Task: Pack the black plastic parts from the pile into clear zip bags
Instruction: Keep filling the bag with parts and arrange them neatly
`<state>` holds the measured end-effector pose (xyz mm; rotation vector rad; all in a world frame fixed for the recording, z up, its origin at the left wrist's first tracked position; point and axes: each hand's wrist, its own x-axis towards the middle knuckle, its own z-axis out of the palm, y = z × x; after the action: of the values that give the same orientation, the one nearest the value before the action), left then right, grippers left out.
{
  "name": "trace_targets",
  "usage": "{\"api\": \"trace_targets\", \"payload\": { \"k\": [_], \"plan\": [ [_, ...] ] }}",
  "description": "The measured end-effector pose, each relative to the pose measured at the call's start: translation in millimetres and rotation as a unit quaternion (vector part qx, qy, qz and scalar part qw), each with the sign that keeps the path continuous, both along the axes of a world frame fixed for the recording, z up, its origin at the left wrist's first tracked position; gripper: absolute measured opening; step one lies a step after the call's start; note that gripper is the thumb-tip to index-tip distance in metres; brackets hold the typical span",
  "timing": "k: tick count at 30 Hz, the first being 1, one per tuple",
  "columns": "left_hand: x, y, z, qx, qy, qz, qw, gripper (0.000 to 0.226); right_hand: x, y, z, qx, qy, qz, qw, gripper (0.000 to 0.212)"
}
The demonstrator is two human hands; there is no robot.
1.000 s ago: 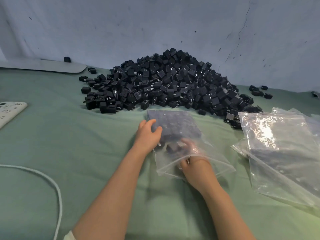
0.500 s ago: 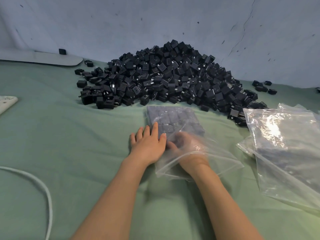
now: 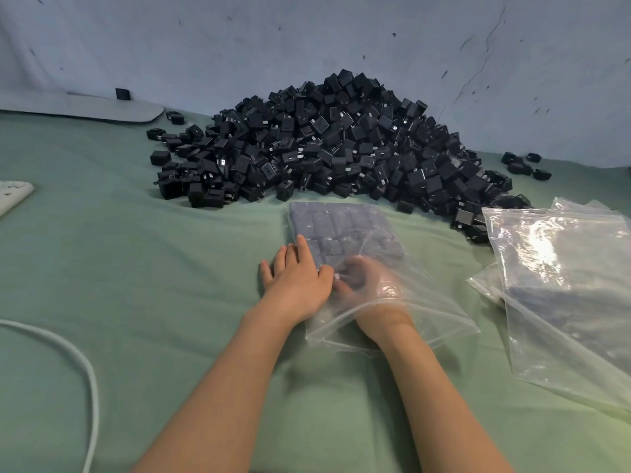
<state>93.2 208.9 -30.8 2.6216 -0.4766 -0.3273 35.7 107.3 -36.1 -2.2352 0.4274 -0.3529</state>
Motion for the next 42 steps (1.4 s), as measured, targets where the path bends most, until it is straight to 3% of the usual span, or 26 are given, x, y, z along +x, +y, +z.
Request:
{"api": "trace_targets", "payload": {
  "k": [8, 14, 17, 22, 30, 34, 37, 42],
  "plan": [
    [-1, -1, 0, -0.004, -0.006, 0.006, 1.000, 0.068, 0, -1, 2, -0.024, 0.020, 0.006, 0.999, 0.009],
    [-2, 0, 1, -0.004, -0.004, 0.002, 1.000, 0.067, -6, -3, 5, -0.093, 0.050, -0.016, 0.994, 0.043],
    [-2, 0, 1, -0.005, -0.001, 0.002, 1.000, 0.067, -5, 2, 9, -0.039, 0.040, 0.004, 0.998, 0.009],
    [-2, -2, 1, -0.001, -0.003, 0.003, 1.000, 0.067, -4, 6, 12, -0.046, 0.022, -0.006, 0.999, 0.028],
    [-2, -2, 0, 0.002, -0.011, 0.002, 1.000, 0.068, -6, 5, 13, -0.047, 0.024, -0.007, 0.999, 0.012],
    [-2, -2, 0, 0.003, -0.010, 0.003, 1.000, 0.068, -6, 6, 13, -0.062, 0.015, -0.015, 0.998, 0.024],
    [-2, -1, 1, -0.005, -0.003, -0.001, 1.000, 0.068, -6, 4, 10, -0.036, 0.023, -0.001, 0.999, 0.010],
    [7, 10, 11, -0.061, 0.031, -0.014, 0.998, 0.064, -6, -4, 0, -0.105, 0.034, -0.017, 0.994, 0.049]
  ]
}}
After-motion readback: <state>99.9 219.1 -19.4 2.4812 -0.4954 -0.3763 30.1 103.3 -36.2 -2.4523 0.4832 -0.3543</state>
